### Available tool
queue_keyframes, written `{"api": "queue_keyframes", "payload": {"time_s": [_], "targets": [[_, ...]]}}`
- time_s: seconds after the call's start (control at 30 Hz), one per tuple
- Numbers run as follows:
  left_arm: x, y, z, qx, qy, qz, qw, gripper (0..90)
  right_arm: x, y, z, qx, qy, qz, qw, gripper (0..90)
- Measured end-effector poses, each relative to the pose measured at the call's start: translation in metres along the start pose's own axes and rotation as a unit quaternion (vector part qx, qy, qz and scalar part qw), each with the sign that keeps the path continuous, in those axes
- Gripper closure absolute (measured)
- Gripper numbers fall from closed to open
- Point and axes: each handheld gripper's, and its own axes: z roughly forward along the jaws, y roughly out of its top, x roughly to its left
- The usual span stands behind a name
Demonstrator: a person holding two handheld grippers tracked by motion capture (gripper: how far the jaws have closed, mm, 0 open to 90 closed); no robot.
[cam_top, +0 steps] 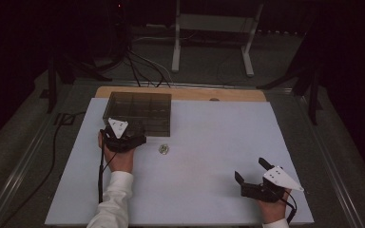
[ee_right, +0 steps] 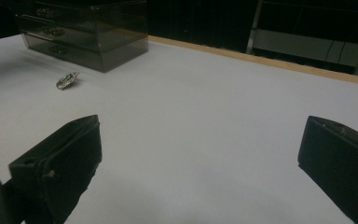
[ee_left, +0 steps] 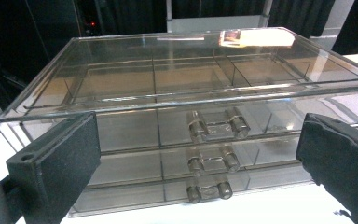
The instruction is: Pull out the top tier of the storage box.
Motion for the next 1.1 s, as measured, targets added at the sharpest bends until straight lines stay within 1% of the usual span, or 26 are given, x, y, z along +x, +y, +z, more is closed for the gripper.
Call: {"api": "queue_keyframes", "payload": {"time_s": [0.13,0.2,0.3,0.33,0.37,0.47,0.57,0.67,0.73,0.77,0.8,0.87,0.97,1.0,1.03,1.1], "targets": [[-0.002,-0.001,0.003,0.002,0.005,0.0,1.0,2.5,0.0,0.0,0.0,0.0,0.0,0.0,1.0,0.0],[-0.004,-0.001,0.003,0.003,0.015,-0.001,0.9999,5.4,0.0,0.0,0.0,0.0,0.0,0.0,1.0,0.0],[-0.005,-0.001,0.004,0.003,0.027,-0.011,0.9996,12.2,0.0,0.0,0.0,0.0,0.0,0.0,1.0,0.0],[-0.006,-0.001,0.004,0.002,0.028,-0.015,0.9995,15.4,0.0,0.0,0.0,0.0,0.0,0.0,1.0,0.0],[-0.006,-0.001,0.005,0.003,0.027,-0.018,0.9995,16.2,0.0,0.0,0.0,0.0,0.0,0.0,1.0,0.0],[-0.009,-0.001,0.006,0.004,0.034,-0.018,0.9993,18.6,0.0,0.0,0.0,0.0,0.0,0.0,1.0,0.0],[-0.012,-0.002,0.007,0.006,0.041,-0.012,0.999,26.9,0.0,0.0,0.0,0.001,0.0,0.0,1.0,0.0],[-0.014,-0.002,0.008,0.003,0.039,-0.017,0.9991,37.9,0.0,0.0,0.0,0.001,0.0,-0.001,1.0,0.0],[-0.015,-0.003,0.009,0.004,0.03,-0.018,0.9994,41.5,0.0,0.0,0.0,0.0,0.0,-0.001,1.0,0.0],[-0.017,-0.003,0.01,0.005,0.03,-0.015,0.9994,44.0,0.0,0.0,0.0,0.0,0.0,-0.001,1.0,0.0],[-0.018,-0.004,0.01,0.008,0.031,-0.011,0.9994,45.7,0.0,0.0,0.0,0.0,0.0,0.0,1.0,0.0],[-0.02,-0.005,0.012,0.009,0.024,-0.012,0.9996,47.7,0.0,0.0,0.0,0.001,0.0,-0.001,1.0,0.0],[-0.022,-0.006,0.012,0.008,0.027,-0.006,0.9996,52.7,0.0,0.0,0.0,0.0,0.0,-0.001,1.0,0.0],[-0.024,-0.007,0.012,0.007,0.035,-0.005,0.9993,52.7,0.0,0.0,0.0,0.001,0.0,-0.001,1.0,0.0],[-0.023,-0.007,0.012,0.006,0.034,-0.01,0.9994,55.7,0.0,0.0,0.001,0.001,-0.001,-0.001,1.0,0.0],[-0.023,-0.007,0.012,0.004,0.032,-0.015,0.9994,55.8,0.0,0.0,0.001,0.001,-0.002,-0.002,1.0,0.0]]}}
